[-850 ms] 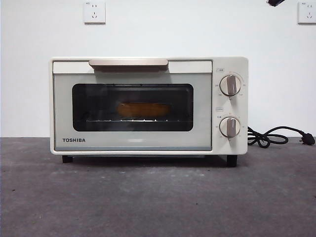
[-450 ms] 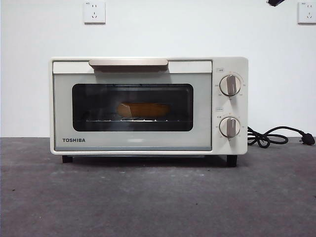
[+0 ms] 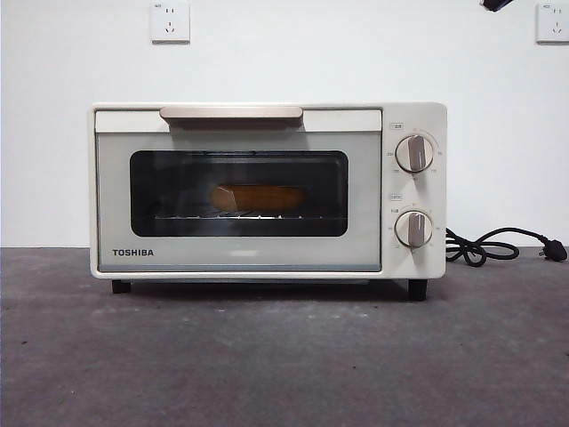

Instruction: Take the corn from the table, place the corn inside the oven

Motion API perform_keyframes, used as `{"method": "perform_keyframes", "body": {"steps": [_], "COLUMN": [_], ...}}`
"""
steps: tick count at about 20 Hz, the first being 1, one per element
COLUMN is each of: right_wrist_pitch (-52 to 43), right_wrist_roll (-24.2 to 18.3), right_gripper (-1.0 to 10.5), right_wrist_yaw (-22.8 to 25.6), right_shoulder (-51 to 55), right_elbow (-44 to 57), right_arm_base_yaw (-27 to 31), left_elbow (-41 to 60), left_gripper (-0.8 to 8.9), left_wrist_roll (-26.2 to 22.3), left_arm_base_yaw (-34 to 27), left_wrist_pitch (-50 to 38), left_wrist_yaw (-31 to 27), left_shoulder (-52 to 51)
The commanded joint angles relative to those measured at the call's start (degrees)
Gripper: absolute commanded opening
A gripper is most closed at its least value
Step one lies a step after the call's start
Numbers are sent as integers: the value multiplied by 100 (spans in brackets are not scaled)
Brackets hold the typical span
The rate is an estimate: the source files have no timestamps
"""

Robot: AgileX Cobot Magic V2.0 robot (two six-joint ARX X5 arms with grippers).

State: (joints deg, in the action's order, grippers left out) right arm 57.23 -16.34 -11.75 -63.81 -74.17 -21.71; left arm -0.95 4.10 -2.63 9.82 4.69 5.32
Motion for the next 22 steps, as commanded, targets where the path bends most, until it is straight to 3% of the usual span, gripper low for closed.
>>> {"method": "perform_keyframes", "body": {"steps": [1, 7, 11, 14, 17, 22], "right_wrist_pitch": [-15, -354, -1169, -1543, -1799, -2527], "right_wrist_roll": [-33, -223, -365, -356, -295, 160], "right_gripper": [1, 1, 1, 1, 1, 1], "right_wrist_yaw": [24, -83, -739, -931, -935, -953], "right_shoulder": [-17, 35, 197, 444, 791, 1731], "right_elbow": [-13, -11, 11, 46, 223, 1331], "right_arm_base_yaw": [4, 195, 426, 667, 1023, 1668], "left_elbow": [37, 37, 37, 37, 37, 37], "left_gripper": [-4, -4, -4, -4, -4, -4], "left_wrist_roll": [-74, -74, -74, -74, -74, -74], "left_arm_base_yaw": [-17, -17, -17, -17, -17, -17], "left_wrist_pitch": [-42, -42, -42, -42, -39, -42], "left_wrist_yaw": [-2, -2, -2, -4, -2, -2], "left_shoulder": [35, 120, 192, 245, 319, 411]}}
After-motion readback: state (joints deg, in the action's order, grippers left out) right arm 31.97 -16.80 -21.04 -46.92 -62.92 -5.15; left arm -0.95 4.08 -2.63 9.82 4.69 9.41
